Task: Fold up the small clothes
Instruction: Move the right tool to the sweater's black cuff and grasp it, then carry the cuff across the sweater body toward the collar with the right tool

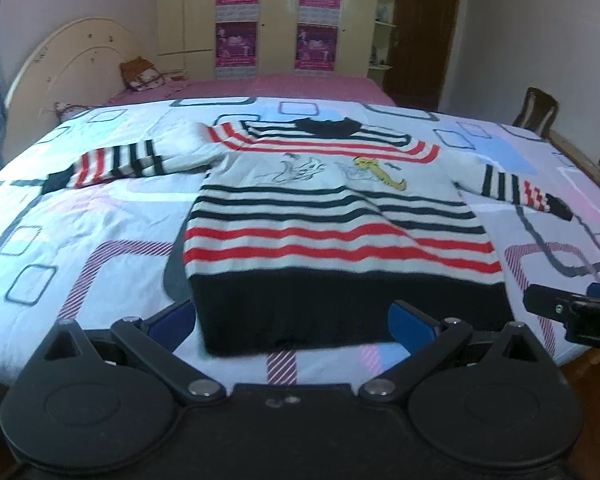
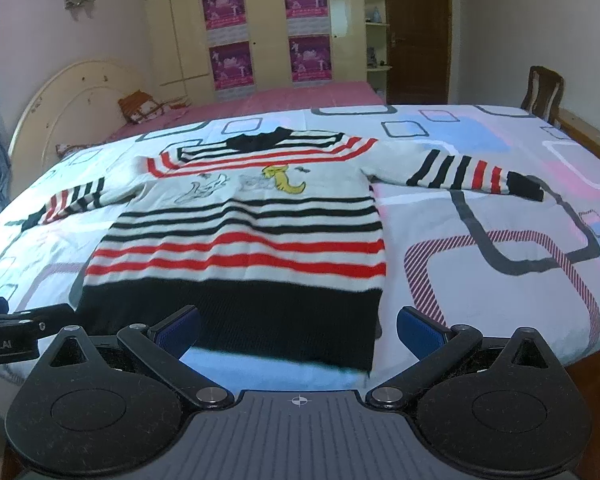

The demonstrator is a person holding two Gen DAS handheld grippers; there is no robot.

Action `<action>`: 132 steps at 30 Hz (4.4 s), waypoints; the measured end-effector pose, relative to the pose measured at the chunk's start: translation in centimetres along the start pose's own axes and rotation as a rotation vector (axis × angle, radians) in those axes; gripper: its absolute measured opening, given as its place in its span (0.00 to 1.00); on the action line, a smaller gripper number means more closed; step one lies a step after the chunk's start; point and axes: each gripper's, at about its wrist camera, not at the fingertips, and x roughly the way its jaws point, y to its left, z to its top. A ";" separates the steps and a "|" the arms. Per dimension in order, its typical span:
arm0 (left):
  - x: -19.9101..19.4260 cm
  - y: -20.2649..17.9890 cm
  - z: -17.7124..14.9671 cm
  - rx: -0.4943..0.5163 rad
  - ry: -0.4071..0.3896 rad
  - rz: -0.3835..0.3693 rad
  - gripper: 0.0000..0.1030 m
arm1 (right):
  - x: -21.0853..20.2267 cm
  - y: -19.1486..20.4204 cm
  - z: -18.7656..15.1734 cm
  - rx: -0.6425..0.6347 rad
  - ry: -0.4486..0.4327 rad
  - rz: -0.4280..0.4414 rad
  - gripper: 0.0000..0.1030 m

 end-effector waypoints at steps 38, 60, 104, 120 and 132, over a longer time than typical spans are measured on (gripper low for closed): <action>18.2 -4.2 13.3 0.056 -0.028 -0.169 0.98 | 14.3 -17.2 12.1 0.392 -0.121 -0.229 1.00; 25.9 -11.6 16.6 -0.014 0.099 -0.079 0.99 | 23.0 -36.7 10.8 0.851 -0.073 -0.206 0.36; 31.1 7.7 17.5 -0.255 0.122 -0.208 0.96 | 28.4 4.7 12.7 -0.194 0.032 0.288 0.47; 37.6 2.3 19.9 -0.128 0.177 -0.287 0.21 | 25.8 -11.3 12.4 0.135 0.061 -0.026 0.39; 36.3 7.0 19.6 -0.166 0.104 -0.198 0.04 | 27.0 -11.4 12.6 0.130 0.051 -0.053 0.18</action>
